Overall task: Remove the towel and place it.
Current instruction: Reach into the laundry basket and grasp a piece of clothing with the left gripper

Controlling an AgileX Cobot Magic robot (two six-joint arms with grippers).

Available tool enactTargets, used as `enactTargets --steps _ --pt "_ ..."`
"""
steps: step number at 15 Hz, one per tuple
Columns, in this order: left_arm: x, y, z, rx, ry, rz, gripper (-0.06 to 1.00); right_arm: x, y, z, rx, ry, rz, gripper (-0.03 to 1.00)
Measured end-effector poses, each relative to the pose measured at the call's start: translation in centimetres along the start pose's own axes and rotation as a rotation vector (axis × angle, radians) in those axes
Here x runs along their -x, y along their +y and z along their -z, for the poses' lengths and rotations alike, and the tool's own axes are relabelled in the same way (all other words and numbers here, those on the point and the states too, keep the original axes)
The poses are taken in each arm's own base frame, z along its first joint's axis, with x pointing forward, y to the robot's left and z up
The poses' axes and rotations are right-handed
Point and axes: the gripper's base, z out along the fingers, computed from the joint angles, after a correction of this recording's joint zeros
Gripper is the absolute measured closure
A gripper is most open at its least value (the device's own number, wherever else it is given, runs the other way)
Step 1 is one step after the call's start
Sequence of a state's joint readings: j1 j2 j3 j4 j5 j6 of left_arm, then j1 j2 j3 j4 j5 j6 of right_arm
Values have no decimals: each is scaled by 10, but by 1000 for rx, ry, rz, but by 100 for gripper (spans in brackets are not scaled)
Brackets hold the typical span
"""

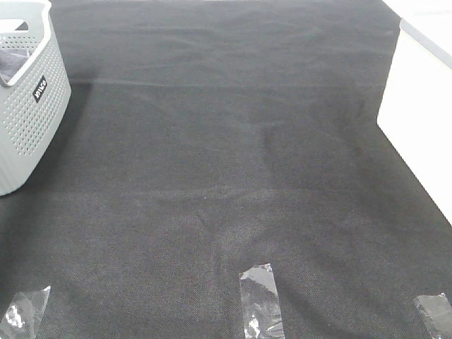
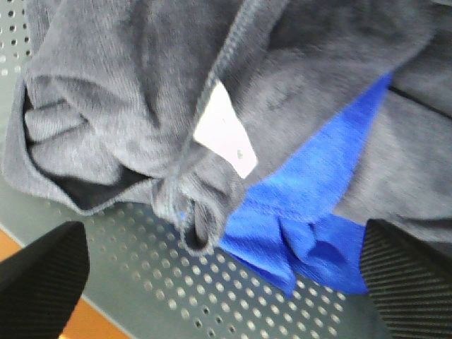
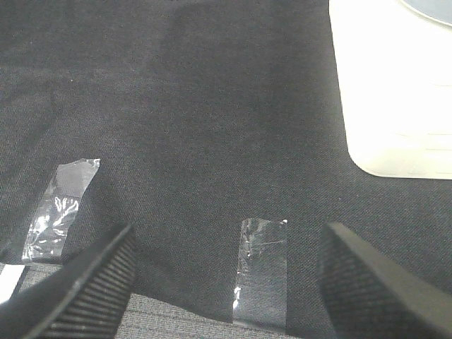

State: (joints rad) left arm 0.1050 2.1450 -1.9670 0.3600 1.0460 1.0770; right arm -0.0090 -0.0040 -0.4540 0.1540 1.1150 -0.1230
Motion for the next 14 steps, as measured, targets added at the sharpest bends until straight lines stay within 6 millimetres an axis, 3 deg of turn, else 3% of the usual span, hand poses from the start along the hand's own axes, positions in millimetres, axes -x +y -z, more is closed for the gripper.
enactTargets --steps 7,14 --pt "9 -9 -42 -34 40 -100 -4 0 0 0 0 0 0 25" --pt "17 -12 -61 -31 7 -100 -4 0 0 0 0 0 0 25"
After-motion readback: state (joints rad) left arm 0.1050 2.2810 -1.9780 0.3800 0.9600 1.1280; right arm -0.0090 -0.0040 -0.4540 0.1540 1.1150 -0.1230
